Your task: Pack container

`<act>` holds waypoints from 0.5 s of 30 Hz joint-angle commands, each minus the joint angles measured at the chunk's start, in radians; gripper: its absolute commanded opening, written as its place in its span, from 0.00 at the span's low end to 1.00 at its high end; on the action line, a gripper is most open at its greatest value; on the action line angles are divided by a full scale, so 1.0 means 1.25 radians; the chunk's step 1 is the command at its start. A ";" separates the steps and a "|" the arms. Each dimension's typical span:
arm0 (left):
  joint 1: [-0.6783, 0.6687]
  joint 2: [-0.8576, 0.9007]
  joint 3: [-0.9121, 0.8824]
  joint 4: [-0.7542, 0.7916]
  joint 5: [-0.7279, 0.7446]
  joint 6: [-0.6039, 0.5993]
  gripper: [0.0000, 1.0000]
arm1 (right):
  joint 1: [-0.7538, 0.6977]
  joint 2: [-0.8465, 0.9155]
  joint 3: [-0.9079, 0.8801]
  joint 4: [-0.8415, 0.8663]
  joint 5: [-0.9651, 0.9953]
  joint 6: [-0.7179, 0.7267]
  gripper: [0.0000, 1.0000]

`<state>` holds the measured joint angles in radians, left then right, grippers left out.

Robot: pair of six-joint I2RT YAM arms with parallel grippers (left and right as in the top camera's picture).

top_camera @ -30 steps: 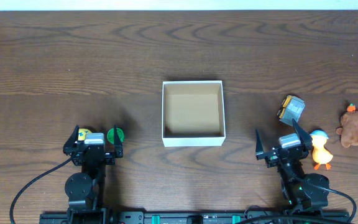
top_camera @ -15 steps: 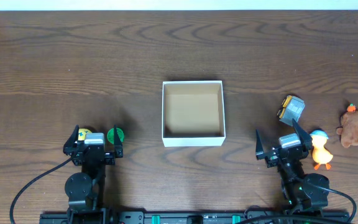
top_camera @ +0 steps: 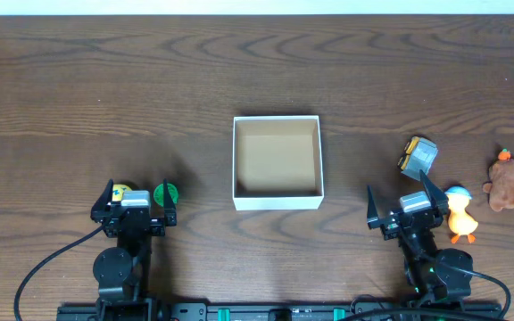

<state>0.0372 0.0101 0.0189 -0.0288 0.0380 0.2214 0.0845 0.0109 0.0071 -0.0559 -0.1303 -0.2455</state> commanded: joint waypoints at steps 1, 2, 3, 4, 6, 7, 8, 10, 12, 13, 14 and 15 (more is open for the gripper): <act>-0.001 -0.005 -0.012 -0.033 -0.010 0.002 0.98 | -0.003 -0.001 -0.001 0.002 0.008 -0.017 0.99; -0.001 -0.005 -0.012 -0.033 -0.010 0.002 0.98 | -0.003 -0.001 -0.001 -0.004 0.008 -0.017 0.99; -0.001 -0.005 -0.012 -0.033 -0.010 0.002 0.98 | -0.004 -0.001 -0.001 -0.006 0.018 -0.018 0.99; -0.001 -0.005 -0.012 -0.033 -0.010 0.002 0.98 | -0.004 -0.001 -0.001 -0.006 0.023 -0.017 0.99; -0.001 -0.005 -0.012 -0.033 -0.010 0.002 0.98 | -0.004 -0.001 -0.001 -0.006 0.016 -0.016 0.99; -0.001 -0.005 -0.012 -0.033 -0.010 0.002 0.98 | -0.004 -0.001 -0.001 -0.006 0.013 -0.016 0.99; -0.001 -0.005 -0.012 -0.033 -0.010 0.002 0.98 | -0.004 -0.001 -0.001 -0.006 0.011 -0.010 0.99; -0.001 -0.005 -0.012 -0.033 -0.010 0.002 0.98 | -0.004 -0.001 -0.001 -0.006 0.012 0.017 0.99; -0.001 -0.005 -0.012 -0.033 -0.010 0.002 0.98 | -0.004 -0.001 -0.001 -0.004 0.011 0.044 0.99; -0.001 -0.005 -0.012 -0.033 -0.010 0.002 0.98 | -0.004 -0.001 -0.001 -0.004 0.011 0.063 0.99; -0.001 -0.005 -0.012 -0.033 -0.010 0.002 0.98 | -0.004 -0.001 -0.001 -0.005 0.011 0.086 0.99; -0.001 -0.005 -0.012 -0.033 -0.010 0.002 0.98 | -0.004 -0.001 -0.001 -0.006 0.012 0.116 0.99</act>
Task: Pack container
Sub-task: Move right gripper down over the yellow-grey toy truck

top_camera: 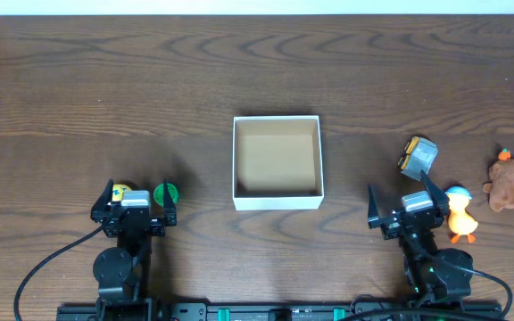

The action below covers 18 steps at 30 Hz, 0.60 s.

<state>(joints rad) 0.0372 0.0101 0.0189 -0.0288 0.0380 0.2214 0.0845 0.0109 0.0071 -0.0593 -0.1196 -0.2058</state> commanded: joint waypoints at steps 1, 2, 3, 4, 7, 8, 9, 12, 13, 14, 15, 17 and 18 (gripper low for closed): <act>-0.001 -0.005 -0.012 -0.033 -0.010 0.002 0.98 | -0.004 0.001 -0.001 -0.004 0.006 0.108 0.99; -0.001 -0.005 -0.012 -0.033 -0.010 0.002 0.98 | -0.004 0.005 -0.001 -0.004 0.010 0.136 0.99; -0.001 -0.005 -0.012 -0.033 -0.010 0.002 0.98 | -0.004 0.010 -0.001 -0.004 0.012 0.164 0.99; -0.001 -0.005 -0.012 -0.033 -0.009 0.002 0.98 | -0.004 0.016 -0.001 -0.004 0.013 0.189 0.99; -0.001 -0.005 -0.012 -0.033 -0.010 0.002 0.98 | -0.004 0.046 0.000 -0.004 0.059 0.285 0.99; -0.001 -0.005 -0.012 -0.033 -0.010 0.002 0.98 | -0.004 0.057 0.002 -0.004 0.073 0.304 0.99; -0.001 -0.005 -0.012 -0.033 -0.010 0.002 0.98 | -0.004 0.071 0.007 -0.004 0.081 0.317 0.99; -0.001 -0.005 -0.012 -0.033 -0.010 0.002 0.98 | -0.004 0.120 0.039 -0.004 0.090 0.321 0.99; -0.001 -0.005 -0.012 -0.031 -0.009 -0.004 0.98 | -0.004 0.142 0.055 -0.004 0.094 0.320 0.99; -0.001 -0.005 -0.012 -0.027 -0.009 -0.045 0.98 | -0.005 0.166 0.072 -0.004 0.101 0.320 0.99; -0.001 -0.005 -0.010 -0.023 -0.009 -0.105 0.98 | -0.005 0.193 0.092 -0.008 0.113 0.320 0.99; -0.001 -0.005 0.004 -0.028 0.027 -0.201 0.98 | -0.005 0.255 0.142 -0.026 0.135 0.320 0.99; -0.001 -0.005 0.010 -0.030 0.043 -0.219 0.98 | -0.005 0.283 0.167 -0.037 0.141 0.320 0.99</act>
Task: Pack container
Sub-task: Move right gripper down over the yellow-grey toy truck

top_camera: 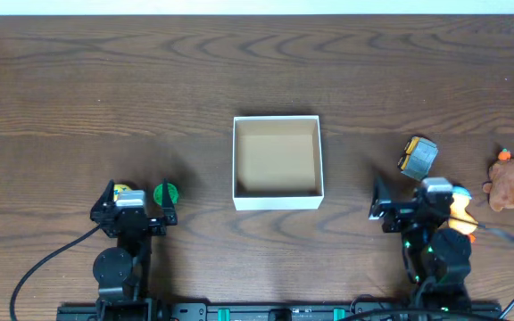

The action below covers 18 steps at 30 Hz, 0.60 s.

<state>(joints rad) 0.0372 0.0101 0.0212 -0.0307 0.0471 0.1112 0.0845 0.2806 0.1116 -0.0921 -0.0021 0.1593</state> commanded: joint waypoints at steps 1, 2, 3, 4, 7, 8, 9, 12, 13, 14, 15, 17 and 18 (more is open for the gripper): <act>-0.001 -0.003 0.017 -0.029 0.048 -0.156 0.98 | -0.005 0.099 0.111 -0.022 0.050 0.028 0.99; -0.001 0.000 0.027 -0.029 0.049 -0.179 0.98 | -0.005 0.135 0.143 -0.033 0.052 0.028 0.99; -0.001 0.007 0.039 -0.030 0.049 -0.191 0.98 | -0.006 0.173 0.176 -0.047 0.052 0.027 0.99; -0.001 0.015 0.053 -0.033 0.050 -0.200 0.98 | -0.007 0.207 0.206 -0.061 0.052 0.027 0.99; -0.001 0.067 0.121 -0.068 0.067 -0.208 0.98 | -0.016 0.335 0.332 -0.149 0.049 0.027 0.99; -0.001 0.090 0.149 -0.087 0.074 -0.208 0.98 | -0.020 0.380 0.382 -0.189 0.045 0.027 0.99; -0.001 0.122 0.183 -0.112 0.081 -0.209 0.98 | -0.023 0.418 0.426 -0.223 0.043 0.027 0.99; -0.001 0.238 0.306 -0.205 0.082 -0.211 0.98 | -0.031 0.546 0.585 -0.335 0.027 0.002 0.99; -0.001 0.275 0.344 -0.233 0.082 -0.211 0.98 | -0.031 0.575 0.624 -0.356 0.018 -0.007 0.99; -0.001 0.324 0.393 -0.269 0.084 -0.211 0.98 | -0.031 0.608 0.668 -0.373 0.007 -0.006 0.99; -0.001 0.362 0.430 -0.297 0.100 -0.211 0.98 | -0.031 0.630 0.695 -0.379 -0.008 -0.006 0.99; 0.000 0.449 0.519 -0.368 0.162 -0.211 0.98 | -0.031 0.666 0.745 -0.390 -0.049 -0.020 0.99; 0.000 0.501 0.569 -0.412 0.191 -0.211 0.98 | -0.031 0.676 0.762 -0.396 -0.060 -0.031 0.99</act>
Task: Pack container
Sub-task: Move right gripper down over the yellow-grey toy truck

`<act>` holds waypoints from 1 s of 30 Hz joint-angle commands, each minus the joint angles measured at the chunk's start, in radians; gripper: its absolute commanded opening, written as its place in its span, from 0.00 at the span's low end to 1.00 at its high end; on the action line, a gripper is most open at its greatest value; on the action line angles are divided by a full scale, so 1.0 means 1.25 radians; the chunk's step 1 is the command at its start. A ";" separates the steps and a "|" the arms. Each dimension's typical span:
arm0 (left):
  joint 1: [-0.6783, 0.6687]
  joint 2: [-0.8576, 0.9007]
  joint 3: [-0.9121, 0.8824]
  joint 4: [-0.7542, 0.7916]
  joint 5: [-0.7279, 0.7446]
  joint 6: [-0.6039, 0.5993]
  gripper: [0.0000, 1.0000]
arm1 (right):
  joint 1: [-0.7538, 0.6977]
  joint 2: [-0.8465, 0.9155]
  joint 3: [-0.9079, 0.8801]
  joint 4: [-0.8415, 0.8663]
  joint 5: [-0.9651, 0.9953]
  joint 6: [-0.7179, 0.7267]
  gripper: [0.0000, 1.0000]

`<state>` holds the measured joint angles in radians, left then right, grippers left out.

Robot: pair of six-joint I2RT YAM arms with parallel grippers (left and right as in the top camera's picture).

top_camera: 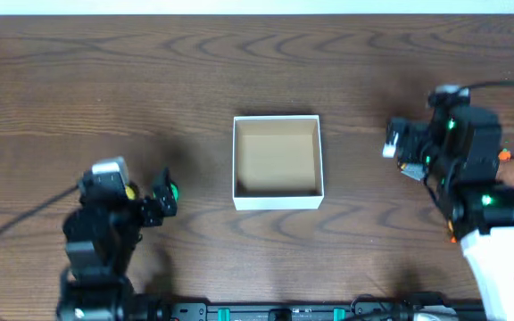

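An open white box (275, 198) with a bare brown floor stands mid-table. My left gripper (125, 193) is raised over the left front, its fingers spread, above a yellow toy (131, 189) and a green toy (173, 189) that peek out beside it. On the right, my right gripper (443, 147) hangs high with fingers apart over a grey-and-yellow toy car (408, 166), mostly covered by it. A brown plush shows at the right edge. The arm hides the orange duck.
Dark wooden table (105, 80) all round the box. The arms' base rail (284, 312) runs along the front edge. Cables trail from both arms.
Both arms have risen from low at the front edge. The right gripper is now farther back, over the toy car, hiding the duck. The left gripper sits higher over the yellow and green toys.
At the two oldest moments both arms rested low at the front edge, grippers open, toys and box untouched. Then the right arm had shifted slightly right over the duck. Now both arms are raised; no toy has moved.
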<state>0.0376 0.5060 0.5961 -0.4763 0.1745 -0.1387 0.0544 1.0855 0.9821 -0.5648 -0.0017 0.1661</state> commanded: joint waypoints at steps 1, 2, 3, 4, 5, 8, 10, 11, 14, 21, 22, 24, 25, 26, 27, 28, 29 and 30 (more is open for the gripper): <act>0.000 0.144 0.147 -0.092 0.103 -0.011 0.98 | -0.008 0.043 0.081 -0.026 -0.059 -0.031 0.99; 0.000 0.191 0.192 -0.140 0.106 -0.011 0.98 | -0.012 0.053 0.095 -0.038 -0.054 -0.013 0.99; 0.000 0.240 0.240 -0.192 0.105 -0.010 0.98 | -0.020 0.066 0.111 -0.063 -0.031 0.043 0.99; 0.001 0.286 0.285 -0.244 0.105 -0.010 0.98 | -0.033 0.080 0.128 -0.096 -0.005 0.108 0.99; 0.002 0.322 0.322 -0.284 0.105 -0.010 0.98 | -0.045 0.093 0.141 -0.125 0.009 0.148 0.99; 0.001 0.426 0.418 -0.380 0.103 -0.010 0.98 | -0.093 0.142 0.166 -0.189 0.008 0.191 0.99; 0.001 0.476 0.453 -0.414 0.103 -0.010 0.98 | -0.117 0.172 0.169 -0.215 0.011 0.191 0.99; 0.001 0.496 0.461 -0.424 0.103 -0.010 0.98 | -0.130 0.190 0.169 -0.229 0.011 0.193 0.99; 0.001 0.531 0.462 -0.426 0.107 -0.011 0.98 | -0.156 0.249 0.169 -0.260 0.013 0.197 0.99; 0.001 0.541 0.462 -0.432 0.106 -0.011 0.98 | -0.162 0.377 0.169 -0.239 0.016 0.197 0.99; 0.001 0.541 0.462 -0.432 0.106 -0.011 0.98 | -0.162 0.391 0.169 -0.219 0.008 0.182 0.99; 0.001 0.541 0.462 -0.432 0.106 -0.011 0.98 | -0.162 0.406 0.169 -0.168 -0.027 0.156 0.99; 0.001 0.541 0.462 -0.432 0.106 -0.011 0.98 | -0.162 0.410 0.169 -0.152 -0.041 0.156 0.99; 0.001 0.541 0.462 -0.433 0.106 -0.011 0.98 | -0.162 0.411 0.169 -0.144 -0.044 0.155 0.99; 0.001 0.541 0.462 -0.433 0.106 -0.010 0.98 | -0.163 0.412 0.169 -0.139 -0.039 0.148 0.99; 0.001 0.541 0.462 -0.433 0.106 -0.011 0.98 | -0.164 0.412 0.169 -0.137 -0.031 0.148 0.99; 0.001 0.541 0.462 -0.433 0.106 -0.011 0.98 | -0.164 0.413 0.169 -0.135 -0.022 0.150 0.99; 0.001 0.541 0.462 -0.432 0.106 -0.011 0.98 | -0.164 0.414 0.169 -0.134 -0.011 0.159 0.99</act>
<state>0.0368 1.1854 1.1549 -1.0142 0.2932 -0.1425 -0.1432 1.6020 1.1770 -0.7372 -0.0273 0.3740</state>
